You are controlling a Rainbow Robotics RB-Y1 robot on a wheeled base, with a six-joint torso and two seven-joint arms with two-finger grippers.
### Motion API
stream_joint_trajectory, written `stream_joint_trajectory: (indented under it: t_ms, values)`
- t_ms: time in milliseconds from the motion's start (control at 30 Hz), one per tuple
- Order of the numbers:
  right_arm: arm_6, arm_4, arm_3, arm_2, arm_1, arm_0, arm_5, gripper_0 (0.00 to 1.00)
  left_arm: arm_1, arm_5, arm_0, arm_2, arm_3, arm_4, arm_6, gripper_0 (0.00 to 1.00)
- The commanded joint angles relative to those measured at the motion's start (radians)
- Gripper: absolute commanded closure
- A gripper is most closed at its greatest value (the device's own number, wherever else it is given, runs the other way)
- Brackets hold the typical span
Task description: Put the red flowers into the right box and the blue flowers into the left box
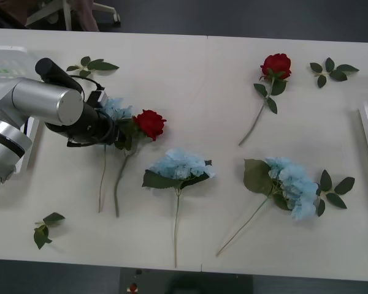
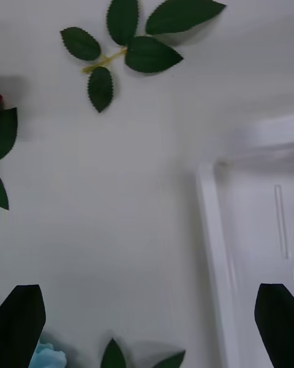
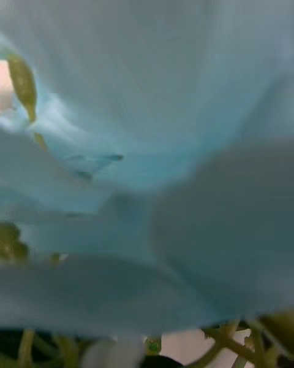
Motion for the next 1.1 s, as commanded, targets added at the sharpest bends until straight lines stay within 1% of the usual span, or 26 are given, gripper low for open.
stream_joint_trajectory:
  t_ms: [33,133,167,200,233,300,333,367,400,433,600,867,967,1100]
  values:
    - [-0.126,0.042,-0.024,0.026,0.049,-0.081,-0.019,0.00,-0.005,-0.011,-0.022,0.027,-0.003,-0.010,0.020,0.00]
    - [-0.186,0.051,-0.024,0.069,0.077,-0.108,-0.045,0.00,-0.005,-0.011,-0.022,0.029,-0.003,-0.012,0.021,0.00]
    - [-0.216,0.054,-0.024,0.092,0.092,-0.123,-0.055,0.00,-0.005,-0.011,-0.022,0.029,-0.003,-0.012,0.021,0.03]
    - [-0.252,0.059,-0.024,0.118,0.107,-0.134,-0.072,0.00,-0.005,-0.011,-0.022,0.027,-0.001,-0.010,0.021,0.13]
    - [-0.269,0.061,-0.024,0.130,0.117,-0.140,-0.080,0.00,-0.005,-0.011,-0.022,0.027,-0.003,-0.010,0.021,0.18]
    - [-0.347,0.084,-0.024,0.170,0.156,-0.155,-0.118,0.00,-0.005,-0.010,-0.021,0.026,0.002,-0.009,0.021,0.45]
    - [-0.378,0.099,-0.024,0.184,0.176,-0.158,-0.140,0.00,-0.005,-0.010,-0.022,0.024,0.002,-0.010,0.021,0.63]
    - [-0.394,0.107,-0.024,0.190,0.187,-0.160,-0.152,0.00,-0.005,-0.010,-0.021,0.023,0.002,-0.012,0.021,0.73]
    - [-0.420,0.125,-0.024,0.198,0.210,-0.160,-0.175,0.00,-0.005,-0.010,-0.022,0.023,0.002,-0.012,0.023,0.90]
    - [-0.445,0.146,-0.024,0.201,0.230,-0.161,-0.194,0.00,-0.005,-0.010,-0.021,0.023,0.002,-0.012,0.023,0.94]
    - [-0.528,0.248,-0.024,0.201,0.311,-0.160,-0.233,0.00,-0.005,-0.011,-0.022,0.023,0.002,-0.016,0.021,0.99]
    - [-0.666,0.384,-0.023,0.201,0.423,-0.160,-0.290,0.00,0.024,-0.016,-0.041,0.024,-0.003,-0.013,0.009,1.00]
    - [-0.717,0.430,-0.021,0.201,0.457,-0.160,-0.309,0.00,0.052,0.021,-0.056,0.024,-0.036,-0.007,0.007,1.00]
    - [-0.781,0.495,-0.018,0.201,0.497,-0.160,-0.339,0.00,0.110,0.124,-0.084,0.029,-0.119,0.014,0.012,1.00]
